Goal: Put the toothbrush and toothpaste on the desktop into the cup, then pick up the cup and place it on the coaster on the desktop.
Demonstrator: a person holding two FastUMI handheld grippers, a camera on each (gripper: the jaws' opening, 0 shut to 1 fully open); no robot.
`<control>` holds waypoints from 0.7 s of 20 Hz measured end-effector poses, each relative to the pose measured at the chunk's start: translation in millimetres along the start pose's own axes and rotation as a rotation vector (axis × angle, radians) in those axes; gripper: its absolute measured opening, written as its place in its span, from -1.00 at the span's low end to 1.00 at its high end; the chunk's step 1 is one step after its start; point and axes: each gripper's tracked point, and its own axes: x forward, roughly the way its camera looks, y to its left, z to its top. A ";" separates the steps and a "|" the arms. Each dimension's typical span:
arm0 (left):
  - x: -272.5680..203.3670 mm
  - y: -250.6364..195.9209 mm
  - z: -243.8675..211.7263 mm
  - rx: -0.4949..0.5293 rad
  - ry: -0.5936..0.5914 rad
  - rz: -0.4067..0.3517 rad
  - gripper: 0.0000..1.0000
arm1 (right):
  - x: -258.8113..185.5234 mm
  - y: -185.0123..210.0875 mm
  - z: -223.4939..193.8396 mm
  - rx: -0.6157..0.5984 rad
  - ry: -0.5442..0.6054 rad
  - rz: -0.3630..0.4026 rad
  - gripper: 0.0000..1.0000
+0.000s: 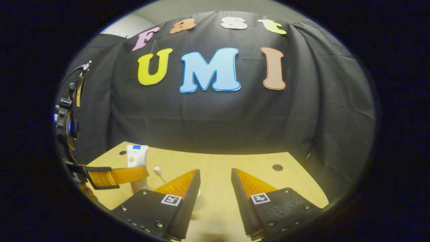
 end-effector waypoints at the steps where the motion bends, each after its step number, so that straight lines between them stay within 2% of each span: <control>1: 3.2 -4.2 5.7 -0.007 -0.025 -0.009 -0.60 | -4.0 -5.4 0.5 0.010 -0.001 -0.006 0.20; 8: 40.8 -21.9 24.9 -0.041 -0.131 -0.073 -0.61 | -27.5 -35.0 -18.4 0.083 0.046 -0.041 0.17; 9: 46.0 -24.0 26.8 -0.042 -0.142 -0.080 -0.61 | -31.0 -38.5 -20.8 0.083 0.057 -0.045 0.21; 14: 67.9 -29.5 36.9 0.015 -0.213 -0.066 -0.61 | -38.3 -45.5 -27.5 0.090 0.077 -0.046 0.17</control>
